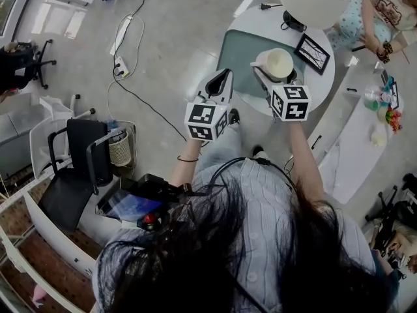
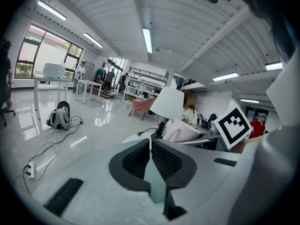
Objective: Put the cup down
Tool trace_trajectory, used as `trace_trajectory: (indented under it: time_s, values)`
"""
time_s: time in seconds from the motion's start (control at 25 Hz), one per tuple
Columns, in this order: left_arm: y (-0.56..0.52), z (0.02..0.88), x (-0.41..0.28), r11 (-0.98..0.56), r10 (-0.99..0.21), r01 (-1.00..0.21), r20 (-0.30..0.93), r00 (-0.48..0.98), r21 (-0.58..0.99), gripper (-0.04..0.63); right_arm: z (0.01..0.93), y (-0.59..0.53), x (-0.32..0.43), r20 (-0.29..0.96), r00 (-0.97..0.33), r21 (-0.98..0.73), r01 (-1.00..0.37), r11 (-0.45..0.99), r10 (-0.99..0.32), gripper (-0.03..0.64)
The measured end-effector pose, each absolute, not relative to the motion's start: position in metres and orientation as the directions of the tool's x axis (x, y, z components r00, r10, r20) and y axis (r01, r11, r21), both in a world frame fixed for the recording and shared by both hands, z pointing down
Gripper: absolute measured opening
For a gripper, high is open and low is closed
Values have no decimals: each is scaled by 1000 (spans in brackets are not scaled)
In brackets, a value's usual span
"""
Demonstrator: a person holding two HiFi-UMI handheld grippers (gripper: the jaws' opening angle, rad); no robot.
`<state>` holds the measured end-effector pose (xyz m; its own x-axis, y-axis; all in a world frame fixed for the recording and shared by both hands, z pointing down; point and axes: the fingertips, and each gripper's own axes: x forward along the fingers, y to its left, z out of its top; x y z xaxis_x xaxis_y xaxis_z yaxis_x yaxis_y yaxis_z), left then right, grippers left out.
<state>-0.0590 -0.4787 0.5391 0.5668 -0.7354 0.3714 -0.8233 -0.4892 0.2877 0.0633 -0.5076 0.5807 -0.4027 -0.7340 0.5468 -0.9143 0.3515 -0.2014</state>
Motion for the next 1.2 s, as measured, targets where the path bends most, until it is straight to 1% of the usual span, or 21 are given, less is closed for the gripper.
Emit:
trace_trajectory:
  time_s: [0.36, 0.76, 0.96, 1.2]
  values:
    - [-499, 548, -67, -470, -741, -831, 379, 555, 298, 20, 622, -546, 62, 599, -362, -166, -929, 331, -714, 420]
    - [-494, 561, -79, -445, -741, -844, 405, 535, 300, 20, 675, -553, 67, 682, -323, -114, -933, 341, -656, 420]
    - [-492, 570, -85, -443, -734, -846, 421, 533, 299, 20, 694, -560, 69, 708, -276, -67, -942, 328, -650, 420]
    - [-494, 578, -92, -438, -727, -846, 435, 532, 303, 20, 711, -572, 68, 729, -253, -71, -952, 297, -636, 420]
